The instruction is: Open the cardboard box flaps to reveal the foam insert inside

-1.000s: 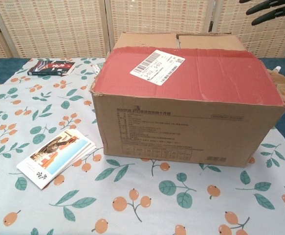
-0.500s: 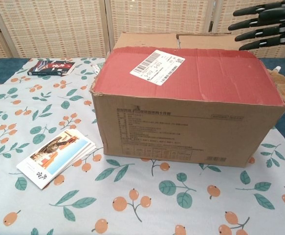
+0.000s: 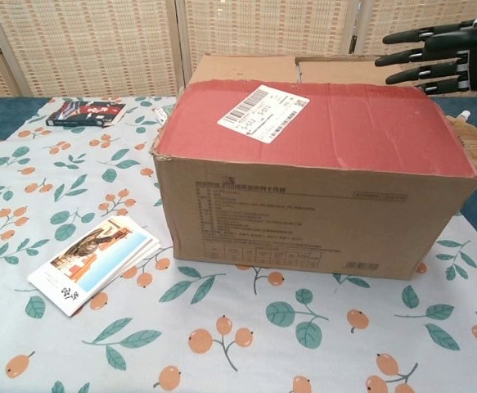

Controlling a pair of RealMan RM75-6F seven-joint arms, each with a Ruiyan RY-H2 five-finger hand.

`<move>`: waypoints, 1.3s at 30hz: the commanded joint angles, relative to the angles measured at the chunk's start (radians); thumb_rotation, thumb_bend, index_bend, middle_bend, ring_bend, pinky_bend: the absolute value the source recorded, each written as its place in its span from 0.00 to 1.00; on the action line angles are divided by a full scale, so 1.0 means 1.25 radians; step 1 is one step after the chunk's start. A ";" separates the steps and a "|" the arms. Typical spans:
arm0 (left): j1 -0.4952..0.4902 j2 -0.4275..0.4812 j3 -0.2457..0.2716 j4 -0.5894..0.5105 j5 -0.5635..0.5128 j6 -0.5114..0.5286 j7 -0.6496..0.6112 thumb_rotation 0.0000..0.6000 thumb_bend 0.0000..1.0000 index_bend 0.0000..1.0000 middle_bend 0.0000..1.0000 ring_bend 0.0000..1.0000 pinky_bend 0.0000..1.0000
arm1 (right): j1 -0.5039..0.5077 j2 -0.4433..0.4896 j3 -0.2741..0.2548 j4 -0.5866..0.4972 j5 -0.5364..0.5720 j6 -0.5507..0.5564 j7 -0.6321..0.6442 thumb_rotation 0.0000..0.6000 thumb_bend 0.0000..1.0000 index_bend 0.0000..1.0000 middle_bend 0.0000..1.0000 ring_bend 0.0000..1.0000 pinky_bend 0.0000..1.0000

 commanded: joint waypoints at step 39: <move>0.001 -0.029 -0.019 0.006 -0.046 0.024 0.094 1.00 0.41 0.00 0.11 0.07 0.00 | -0.194 0.330 -0.127 -0.453 -0.113 0.368 -0.322 1.00 0.26 0.14 0.15 0.24 0.26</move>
